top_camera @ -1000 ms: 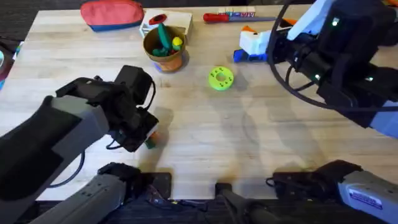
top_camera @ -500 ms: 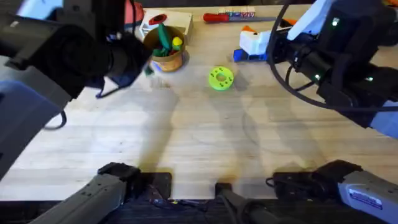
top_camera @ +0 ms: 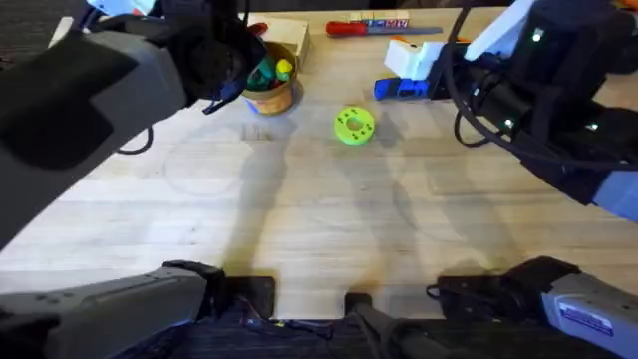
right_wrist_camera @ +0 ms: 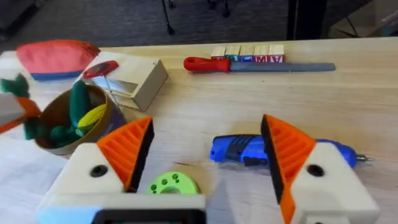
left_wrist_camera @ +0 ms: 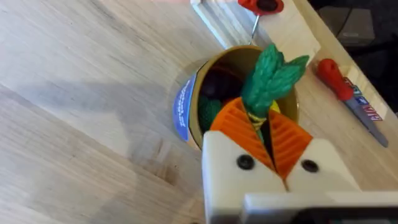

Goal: Pick up the gripper from the table and insert it into the empty holder that is missing its gripper. Then pick up a screw, insert it into the mounting hole, and use the screwdriver to tighten it. Finally, clean up the table by picking up the vegetable and placing it into the bucket.

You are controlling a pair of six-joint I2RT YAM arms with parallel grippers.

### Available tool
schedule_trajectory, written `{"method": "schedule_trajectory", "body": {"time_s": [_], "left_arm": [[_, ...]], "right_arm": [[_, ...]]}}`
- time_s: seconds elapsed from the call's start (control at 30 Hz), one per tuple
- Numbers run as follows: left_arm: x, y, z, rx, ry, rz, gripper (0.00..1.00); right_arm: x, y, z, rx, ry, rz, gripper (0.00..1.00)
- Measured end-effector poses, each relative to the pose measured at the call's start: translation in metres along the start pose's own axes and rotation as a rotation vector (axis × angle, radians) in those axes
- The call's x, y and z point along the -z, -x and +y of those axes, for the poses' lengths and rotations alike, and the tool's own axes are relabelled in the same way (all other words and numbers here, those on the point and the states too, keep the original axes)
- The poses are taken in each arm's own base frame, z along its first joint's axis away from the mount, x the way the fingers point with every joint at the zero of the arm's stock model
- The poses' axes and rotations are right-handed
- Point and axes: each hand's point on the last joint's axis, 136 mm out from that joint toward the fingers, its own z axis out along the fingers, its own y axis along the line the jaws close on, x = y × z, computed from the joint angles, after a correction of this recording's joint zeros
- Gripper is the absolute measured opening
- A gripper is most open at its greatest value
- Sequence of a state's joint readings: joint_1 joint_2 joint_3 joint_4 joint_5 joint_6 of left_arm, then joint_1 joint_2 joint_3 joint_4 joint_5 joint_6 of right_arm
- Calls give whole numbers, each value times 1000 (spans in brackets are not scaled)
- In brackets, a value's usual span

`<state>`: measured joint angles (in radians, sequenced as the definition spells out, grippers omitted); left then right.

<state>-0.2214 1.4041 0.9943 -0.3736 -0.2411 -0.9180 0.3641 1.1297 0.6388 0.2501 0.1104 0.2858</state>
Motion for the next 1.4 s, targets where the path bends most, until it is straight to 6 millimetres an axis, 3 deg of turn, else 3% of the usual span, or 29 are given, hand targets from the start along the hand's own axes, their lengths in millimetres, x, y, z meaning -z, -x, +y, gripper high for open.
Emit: {"method": "schedule_trajectory", "body": {"time_s": [0.23,0.33,0.43,0.47,0.6,0.77,0.97,1.1,1.23,1.4], "left_arm": [[-23,-4,3,-7,25,1,57],[-23,-2,3,-9,24,-8,439],[-24,-2,3,-8,24,-9,910],[-23,-2,3,-9,24,-10,965],[-23,-3,4,-69,29,-3,988],[-3,-2,10,-218,71,43,989],[54,13,3,-398,51,80,989],[91,6,2,-539,-3,120,988],[122,-20,2,-713,-68,183,988],[156,-41,7,-844,-136,224,988]], "right_arm": [[0,0,0,-19,0,0,990],[0,0,0,-22,0,0,992],[0,-7,-2,-20,-9,30,992],[0,-11,-3,-19,-13,44,992],[0,-15,-5,3,-20,61,991],[13,-45,-15,100,-70,275,991],[49,0,-4,183,-83,397,991],[85,25,0,212,-90,459,992],[120,25,-2,226,-107,557,992],[143,11,-9,232,-128,665,994]]}}
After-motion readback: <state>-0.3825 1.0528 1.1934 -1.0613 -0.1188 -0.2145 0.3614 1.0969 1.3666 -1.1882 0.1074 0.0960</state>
